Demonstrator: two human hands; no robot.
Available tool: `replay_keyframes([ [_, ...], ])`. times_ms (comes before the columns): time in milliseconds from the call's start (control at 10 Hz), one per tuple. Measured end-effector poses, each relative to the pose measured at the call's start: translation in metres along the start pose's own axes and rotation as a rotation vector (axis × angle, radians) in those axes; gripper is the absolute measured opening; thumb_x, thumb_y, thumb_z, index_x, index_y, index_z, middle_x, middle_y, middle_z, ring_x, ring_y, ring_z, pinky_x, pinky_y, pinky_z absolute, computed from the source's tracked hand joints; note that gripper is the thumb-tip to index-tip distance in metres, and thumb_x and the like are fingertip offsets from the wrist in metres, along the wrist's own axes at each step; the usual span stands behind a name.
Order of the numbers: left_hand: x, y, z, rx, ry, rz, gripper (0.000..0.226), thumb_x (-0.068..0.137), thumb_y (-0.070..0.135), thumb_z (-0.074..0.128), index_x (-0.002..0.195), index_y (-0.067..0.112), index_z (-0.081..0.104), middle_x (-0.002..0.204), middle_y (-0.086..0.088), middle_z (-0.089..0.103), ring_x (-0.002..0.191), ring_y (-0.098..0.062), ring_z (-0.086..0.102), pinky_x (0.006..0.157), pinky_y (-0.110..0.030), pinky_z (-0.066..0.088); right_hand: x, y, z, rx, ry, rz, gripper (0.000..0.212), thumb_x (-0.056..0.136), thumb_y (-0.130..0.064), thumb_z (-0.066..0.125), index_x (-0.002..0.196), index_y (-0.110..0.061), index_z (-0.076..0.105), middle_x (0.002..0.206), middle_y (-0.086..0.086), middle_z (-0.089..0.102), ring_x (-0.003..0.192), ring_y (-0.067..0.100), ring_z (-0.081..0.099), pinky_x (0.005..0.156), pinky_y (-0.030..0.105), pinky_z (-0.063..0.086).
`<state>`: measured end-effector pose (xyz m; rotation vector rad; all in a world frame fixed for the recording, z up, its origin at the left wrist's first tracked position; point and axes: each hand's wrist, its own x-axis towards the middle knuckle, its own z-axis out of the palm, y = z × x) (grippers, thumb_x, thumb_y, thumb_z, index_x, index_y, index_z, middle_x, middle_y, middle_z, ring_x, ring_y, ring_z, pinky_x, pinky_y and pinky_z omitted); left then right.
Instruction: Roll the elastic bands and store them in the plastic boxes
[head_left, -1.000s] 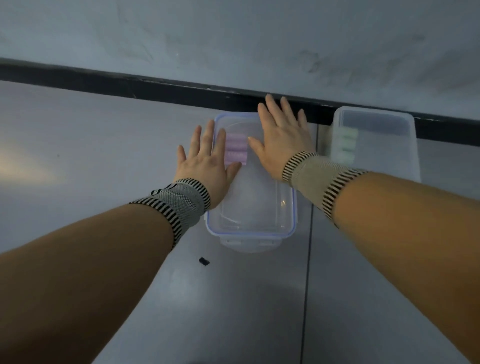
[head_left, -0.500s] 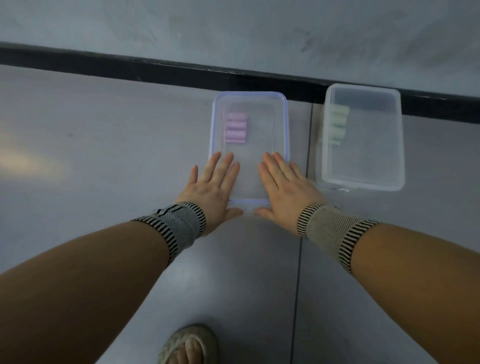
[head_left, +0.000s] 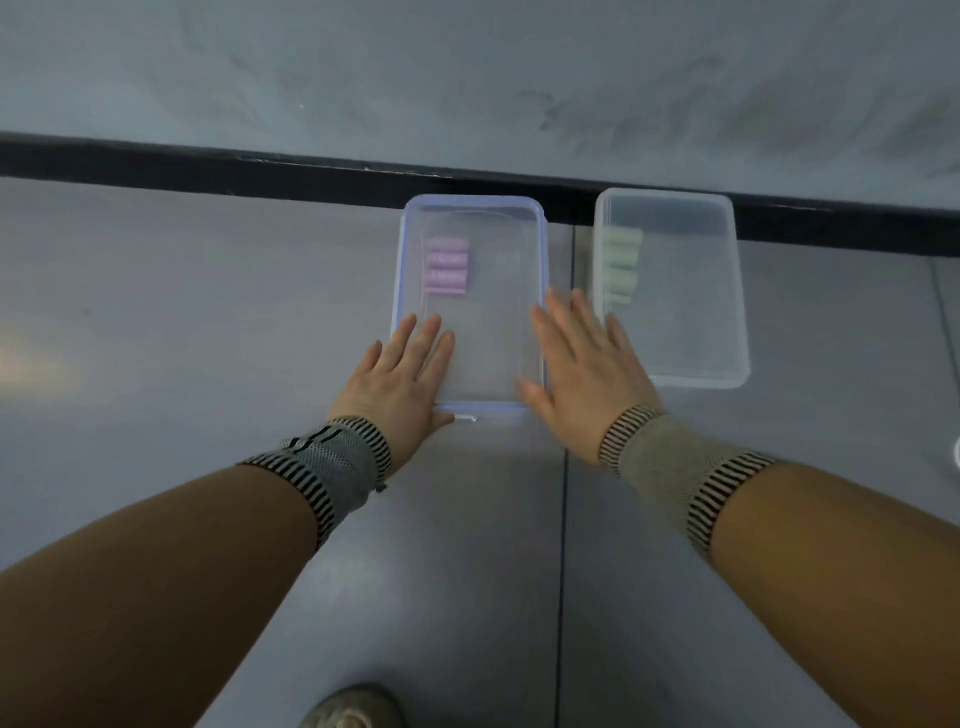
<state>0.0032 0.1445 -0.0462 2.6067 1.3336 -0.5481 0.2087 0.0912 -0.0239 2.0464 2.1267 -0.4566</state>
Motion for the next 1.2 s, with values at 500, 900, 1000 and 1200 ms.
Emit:
replay_keyframes([
  [500, 0.038, 0.03, -0.022, 0.062, -0.059, 0.005, 0.08, 0.096, 0.049, 0.033, 0.146, 0.014, -0.018, 0.154, -0.001, -0.025, 0.143, -0.022, -0.019, 0.118, -0.039, 0.005, -0.019, 0.098, 0.005, 0.1, -0.195, 0.322, 0.061, 0.096, -0.055, 0.018, 0.148, -0.037, -0.009, 0.157, -0.001, -0.022, 0.144, 0.031, -0.016, 0.116, 0.055, 0.002],
  [900, 0.038, 0.043, -0.016, 0.006, -0.074, -0.048, 0.081, 0.097, 0.044, 0.031, 0.142, 0.008, -0.026, 0.151, -0.007, -0.033, 0.14, -0.026, -0.027, 0.118, -0.042, 0.002, -0.008, 0.092, 0.0, 0.18, -0.149, 0.355, 0.064, 0.093, -0.052, 0.034, 0.148, -0.033, 0.007, 0.158, 0.0, -0.009, 0.145, 0.033, -0.01, 0.114, 0.06, 0.003],
  [1000, 0.039, 0.041, -0.015, -0.034, -0.073, -0.077, 0.083, 0.096, 0.044, 0.035, 0.144, 0.011, -0.024, 0.151, -0.002, -0.033, 0.14, -0.023, -0.028, 0.117, -0.046, 0.001, 0.004, 0.09, -0.001, 0.159, -0.037, 0.407, 0.064, 0.084, -0.051, 0.045, 0.14, -0.029, 0.025, 0.151, 0.004, 0.014, 0.138, 0.035, 0.011, 0.112, 0.061, 0.009],
  [1200, 0.048, 0.043, -0.049, -0.085, -0.066, -0.081, 0.082, 0.085, 0.05, 0.043, 0.147, 0.017, 0.0, 0.156, 0.0, -0.012, 0.144, -0.023, -0.014, 0.115, -0.055, 0.005, 0.01, 0.087, -0.019, 0.107, 0.003, 0.361, 0.069, 0.091, -0.048, 0.035, 0.149, -0.024, 0.006, 0.158, 0.002, -0.005, 0.145, 0.029, -0.009, 0.115, 0.056, -0.002],
])
